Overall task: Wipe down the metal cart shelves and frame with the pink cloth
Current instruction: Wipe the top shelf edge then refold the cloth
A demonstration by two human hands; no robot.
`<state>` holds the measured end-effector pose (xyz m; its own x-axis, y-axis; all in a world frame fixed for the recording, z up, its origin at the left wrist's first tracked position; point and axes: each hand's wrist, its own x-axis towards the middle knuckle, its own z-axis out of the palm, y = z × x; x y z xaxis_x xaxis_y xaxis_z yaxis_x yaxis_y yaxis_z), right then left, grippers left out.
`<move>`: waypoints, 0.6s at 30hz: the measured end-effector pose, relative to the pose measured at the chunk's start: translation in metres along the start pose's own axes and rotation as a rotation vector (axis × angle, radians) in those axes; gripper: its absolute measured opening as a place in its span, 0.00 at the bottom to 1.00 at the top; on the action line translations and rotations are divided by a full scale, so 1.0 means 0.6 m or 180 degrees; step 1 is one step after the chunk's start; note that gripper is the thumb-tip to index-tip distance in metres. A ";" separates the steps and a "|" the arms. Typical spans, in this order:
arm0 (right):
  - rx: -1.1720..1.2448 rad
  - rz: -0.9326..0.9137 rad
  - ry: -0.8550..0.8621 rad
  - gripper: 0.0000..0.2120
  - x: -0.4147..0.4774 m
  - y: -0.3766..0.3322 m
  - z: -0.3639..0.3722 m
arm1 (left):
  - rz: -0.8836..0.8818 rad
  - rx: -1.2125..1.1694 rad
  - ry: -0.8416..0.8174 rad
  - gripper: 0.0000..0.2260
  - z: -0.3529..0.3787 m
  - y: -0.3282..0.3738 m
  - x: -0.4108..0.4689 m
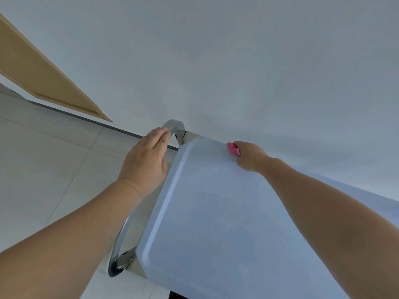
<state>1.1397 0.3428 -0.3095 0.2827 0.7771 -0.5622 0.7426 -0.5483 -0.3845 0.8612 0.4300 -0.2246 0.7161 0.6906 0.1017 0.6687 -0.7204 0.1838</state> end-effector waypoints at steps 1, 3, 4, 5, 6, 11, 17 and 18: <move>-0.0003 0.0005 0.0001 0.15 -0.003 0.007 -0.001 | 0.0025 0.0088 -0.0025 0.24 0.000 0.001 0.000; -0.0021 0.0015 0.0011 0.15 -0.009 0.020 -0.005 | 0.0158 0.0225 -0.0064 0.25 0.000 0.004 0.001; -0.0033 0.0031 0.0011 0.15 -0.012 0.027 -0.006 | 0.0278 0.0263 -0.0050 0.23 0.001 0.007 0.001; -0.0043 0.0045 0.0009 0.16 -0.016 0.033 -0.007 | 0.0407 0.0248 -0.0025 0.20 0.004 0.011 0.001; -0.0050 0.0061 0.0005 0.16 -0.020 0.039 -0.008 | 0.0511 0.0180 -0.0004 0.18 0.007 0.019 0.000; -0.0081 0.0066 -0.0005 0.18 -0.031 0.066 -0.013 | 0.0514 -0.0398 -0.0207 0.18 0.026 0.075 -0.016; -0.0105 0.0068 -0.0005 0.18 -0.042 0.089 -0.018 | 0.0477 -0.0686 -0.0539 0.18 0.046 0.118 -0.045; -0.0107 0.0072 0.0001 0.18 -0.044 0.093 -0.019 | 0.0478 -0.0700 -0.0587 0.18 0.048 0.123 -0.048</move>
<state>1.1803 0.2951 -0.3076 0.3000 0.7647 -0.5703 0.7560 -0.5552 -0.3468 0.8955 0.3551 -0.2424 0.8410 0.5401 -0.0314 0.5080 -0.7685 0.3889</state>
